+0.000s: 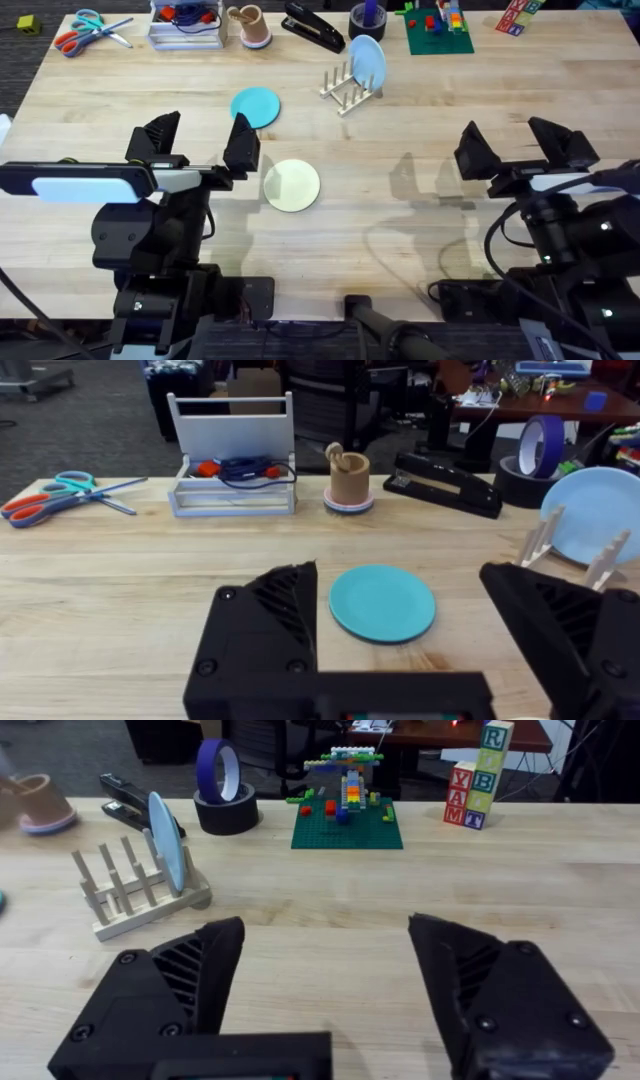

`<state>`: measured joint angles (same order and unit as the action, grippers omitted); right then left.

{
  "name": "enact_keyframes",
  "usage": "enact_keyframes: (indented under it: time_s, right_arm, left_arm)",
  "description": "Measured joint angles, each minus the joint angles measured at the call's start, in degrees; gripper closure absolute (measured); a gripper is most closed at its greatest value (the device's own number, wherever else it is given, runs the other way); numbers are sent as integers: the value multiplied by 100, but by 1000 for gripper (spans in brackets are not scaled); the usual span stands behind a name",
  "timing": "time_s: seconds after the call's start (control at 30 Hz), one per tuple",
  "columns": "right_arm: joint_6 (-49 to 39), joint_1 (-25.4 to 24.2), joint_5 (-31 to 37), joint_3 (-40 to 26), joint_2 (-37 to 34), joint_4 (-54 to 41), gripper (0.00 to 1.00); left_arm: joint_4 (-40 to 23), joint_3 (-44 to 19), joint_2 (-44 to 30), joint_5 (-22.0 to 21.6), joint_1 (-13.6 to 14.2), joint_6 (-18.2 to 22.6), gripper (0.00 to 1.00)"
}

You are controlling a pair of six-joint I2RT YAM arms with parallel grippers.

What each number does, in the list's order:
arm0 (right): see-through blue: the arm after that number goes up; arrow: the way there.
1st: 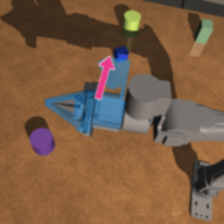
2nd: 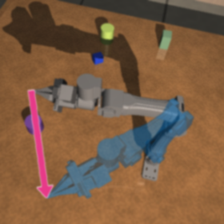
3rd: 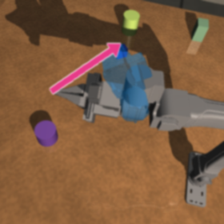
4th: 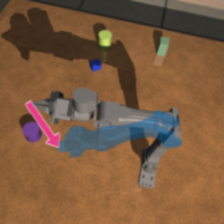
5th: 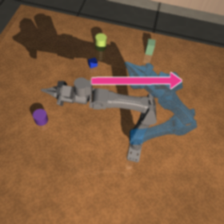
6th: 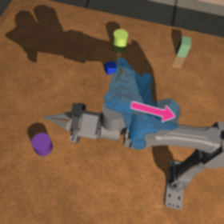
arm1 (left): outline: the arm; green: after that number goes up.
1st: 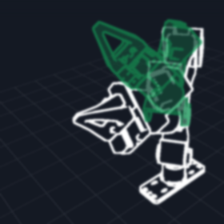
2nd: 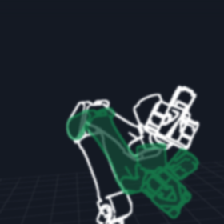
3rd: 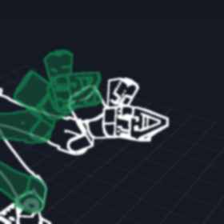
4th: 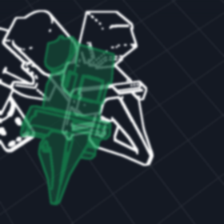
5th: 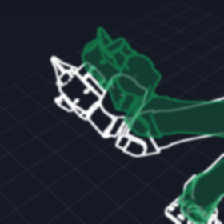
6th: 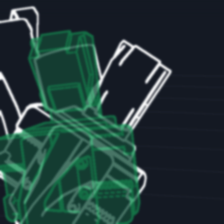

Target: Pick up the plates from the table one by one and place each into a slot on the dish rack.

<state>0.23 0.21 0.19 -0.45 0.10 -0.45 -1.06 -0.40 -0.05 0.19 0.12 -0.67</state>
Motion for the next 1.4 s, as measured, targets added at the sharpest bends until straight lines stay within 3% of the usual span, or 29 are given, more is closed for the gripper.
enact_keyframes:
  time_s: [0.63, 0.8, 1.07, 1.4]
  right_arm:
    - [17, 0, -2, 4, 0, 341, 7]
    - [17, 0, -2, -48, -2, 488, 7]
    - [20, 0, -2, -1067, -59, -213, 7]
    - [20, 0, -4, -2564, -1016, -1739, 7]
  left_arm:
    - [-2, -7, 0, 0, 0, 0, 7]
    - [-229, -257, 0, 0, 0, -2, 7]
    - [-1634, -1667, -8, -2, 0, -2, 7]
    - [-3579, -3321, -719, -2, 0, -8, 7]
